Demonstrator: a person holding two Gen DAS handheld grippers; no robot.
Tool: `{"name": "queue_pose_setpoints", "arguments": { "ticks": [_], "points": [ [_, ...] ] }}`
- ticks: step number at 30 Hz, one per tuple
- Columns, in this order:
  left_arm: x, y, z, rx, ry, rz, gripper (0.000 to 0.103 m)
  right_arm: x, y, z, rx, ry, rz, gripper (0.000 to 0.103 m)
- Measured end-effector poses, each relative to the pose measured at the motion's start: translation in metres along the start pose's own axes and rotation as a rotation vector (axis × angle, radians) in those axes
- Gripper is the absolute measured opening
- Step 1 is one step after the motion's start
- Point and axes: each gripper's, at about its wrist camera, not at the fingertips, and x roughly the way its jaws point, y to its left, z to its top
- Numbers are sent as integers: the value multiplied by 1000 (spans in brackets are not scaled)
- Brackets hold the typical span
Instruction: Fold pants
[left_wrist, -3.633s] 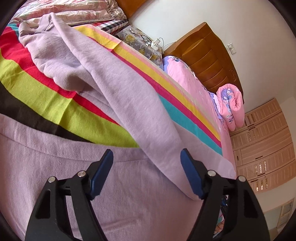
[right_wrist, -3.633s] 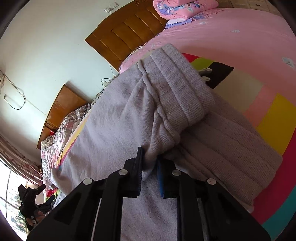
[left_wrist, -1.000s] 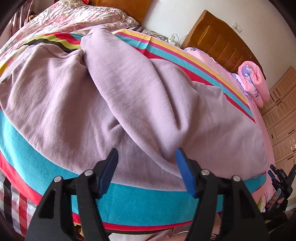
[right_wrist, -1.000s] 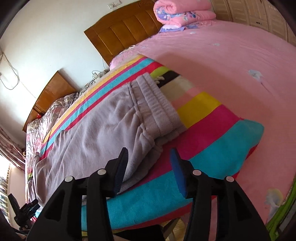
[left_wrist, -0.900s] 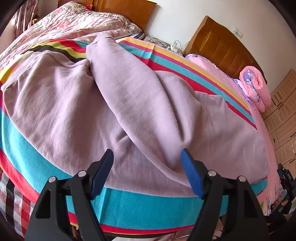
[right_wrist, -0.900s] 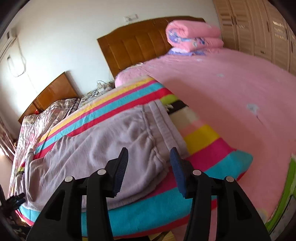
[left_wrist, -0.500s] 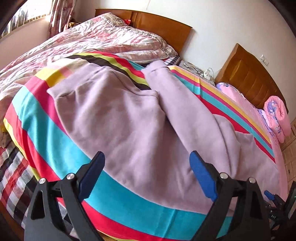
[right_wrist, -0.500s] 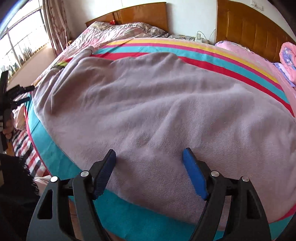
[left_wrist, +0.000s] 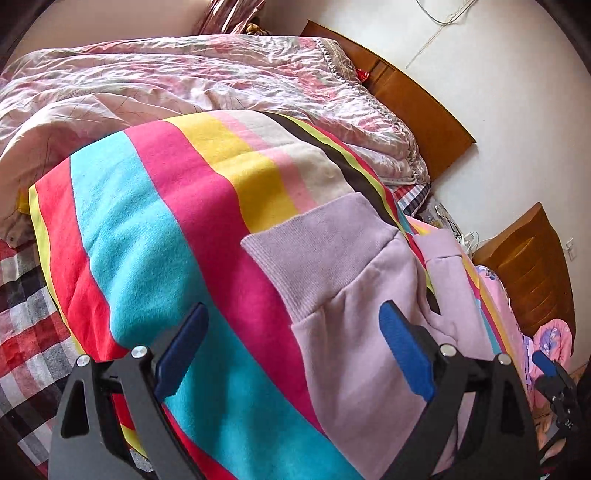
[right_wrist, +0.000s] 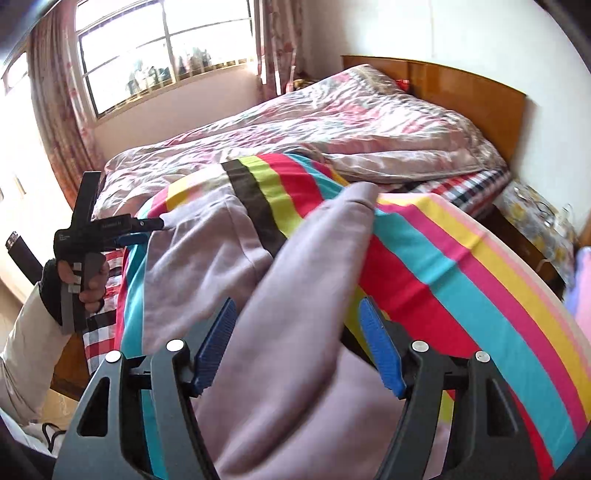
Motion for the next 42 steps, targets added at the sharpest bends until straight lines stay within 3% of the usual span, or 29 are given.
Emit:
{"name": "queue_pose_setpoints", "arguments": {
  "ticks": [4, 8, 11, 12, 13, 14, 15, 16, 18, 22, 26, 28, 30, 31, 32, 33, 34, 36, 37, 39, 42],
  "points": [
    [11, -3, 7, 12, 8, -1, 92, 108, 32, 82, -47, 107, 158, 67],
    [20, -2, 15, 16, 19, 7, 85, 179, 56, 116, -56, 184, 204, 62],
    [23, 3, 18, 1, 13, 20, 70, 206, 67, 118, -81, 227, 220, 53],
    [24, 3, 17, 10, 5, 35, 60, 209, 70, 116, -93, 230, 218, 45],
    [23, 3, 16, 28, -7, 55, 40, 209, 73, 114, -110, 223, 212, 36],
    [22, 2, 14, 44, -17, 60, 28, 207, 78, 112, -125, 211, 212, 27],
    [19, 2, 13, 48, -25, 46, 9, 202, 82, 112, -142, 193, 207, 23],
    [15, 3, 11, 47, -37, 27, 5, 196, 84, 113, -160, 171, 195, 17],
    [-1, -1, 9, 64, -89, 27, 5, 182, 92, 120, -171, 120, 218, 15],
    [-27, 1, 9, 53, -172, 79, 5, 181, 117, 135, -210, 82, 197, 15],
    [-10, 18, 8, 26, -115, 122, 5, 223, 124, 125, -199, 148, 139, 15],
    [2, 24, 5, 25, -99, 136, 6, 233, 122, 119, -176, 141, 133, 16],
    [1, 22, 2, 24, -115, 156, 9, 232, 117, 121, -130, 138, 146, 22],
    [1, 21, 4, 14, -116, 168, 12, 230, 114, 123, -109, 148, 148, 31],
    [-1, 20, 3, -1, -118, 193, 16, 225, 110, 127, -89, 157, 153, 39],
    [-6, 17, 4, -5, -131, 235, 28, 214, 105, 132, -71, 150, 171, 42],
    [-14, 11, 5, 3, -163, 289, 50, 197, 100, 137, -66, 124, 190, 49],
    [-34, -2, 9, 19, -237, 328, 77, 153, 81, 144, -78, 47, 181, 57],
    [-41, -11, 13, 33, -248, 279, 78, 131, 67, 144, -80, 14, 162, 58],
    [-43, -40, 19, 92, -209, 105, 84, 89, 32, 137, -63, -32, 85, 59],
    [-10, -90, 32, 147, -37, -210, 86, 38, -13, 106, -4, -77, 12, 59]
  ]
}}
